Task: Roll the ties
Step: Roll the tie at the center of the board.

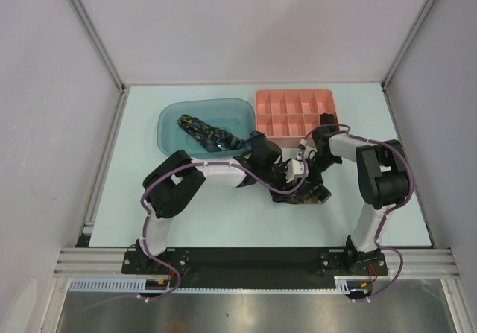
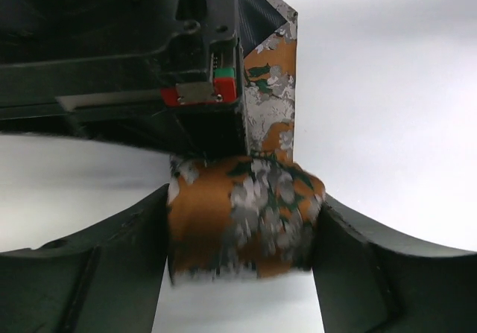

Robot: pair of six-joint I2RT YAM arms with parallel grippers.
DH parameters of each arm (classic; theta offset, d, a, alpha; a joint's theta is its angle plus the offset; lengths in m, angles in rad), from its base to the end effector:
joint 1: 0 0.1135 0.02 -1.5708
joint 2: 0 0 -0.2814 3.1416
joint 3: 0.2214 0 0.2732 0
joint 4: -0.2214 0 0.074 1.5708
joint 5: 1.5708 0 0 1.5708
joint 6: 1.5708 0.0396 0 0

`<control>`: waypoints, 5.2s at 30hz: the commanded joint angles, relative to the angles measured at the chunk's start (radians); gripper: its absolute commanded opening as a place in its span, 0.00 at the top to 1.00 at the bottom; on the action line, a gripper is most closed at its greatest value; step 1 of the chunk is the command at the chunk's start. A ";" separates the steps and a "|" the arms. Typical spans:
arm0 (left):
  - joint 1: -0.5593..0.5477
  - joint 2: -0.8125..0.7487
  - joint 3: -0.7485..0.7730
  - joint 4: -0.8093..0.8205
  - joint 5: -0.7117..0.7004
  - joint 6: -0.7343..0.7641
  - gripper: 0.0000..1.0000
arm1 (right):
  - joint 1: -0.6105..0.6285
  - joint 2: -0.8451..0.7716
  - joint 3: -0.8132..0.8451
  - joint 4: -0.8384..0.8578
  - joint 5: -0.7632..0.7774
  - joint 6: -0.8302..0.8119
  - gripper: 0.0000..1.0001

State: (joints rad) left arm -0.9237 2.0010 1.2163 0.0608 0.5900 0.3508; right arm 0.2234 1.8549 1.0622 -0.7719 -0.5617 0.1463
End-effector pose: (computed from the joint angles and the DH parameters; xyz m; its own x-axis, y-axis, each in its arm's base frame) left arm 0.2528 -0.3711 0.1526 -0.0608 0.5541 -0.8302 0.9958 -0.0235 -0.0886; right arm 0.3165 0.0935 0.1284 -0.9925 -0.0990 0.0715 -0.0465 0.8481 0.5278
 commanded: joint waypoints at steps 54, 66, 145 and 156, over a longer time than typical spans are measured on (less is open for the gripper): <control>-0.063 0.208 0.212 -0.515 -0.128 0.175 0.77 | -0.151 -0.221 -0.182 0.121 -0.471 -0.044 0.53; -0.040 0.151 0.135 -0.497 -0.154 0.119 0.81 | -0.093 -0.203 -0.180 0.203 -0.469 0.007 0.53; -0.049 0.047 0.094 -0.309 -0.148 0.158 0.77 | -0.085 -0.120 0.004 -0.032 0.031 -0.067 0.73; -0.047 0.053 0.058 -0.322 -0.200 0.140 0.83 | -0.288 -0.223 -0.149 -0.063 -0.078 0.064 0.00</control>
State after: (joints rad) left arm -0.9703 2.0415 1.3190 -0.1390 0.4469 0.4835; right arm -0.0738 1.6596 0.9794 -0.8307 -0.6048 0.1463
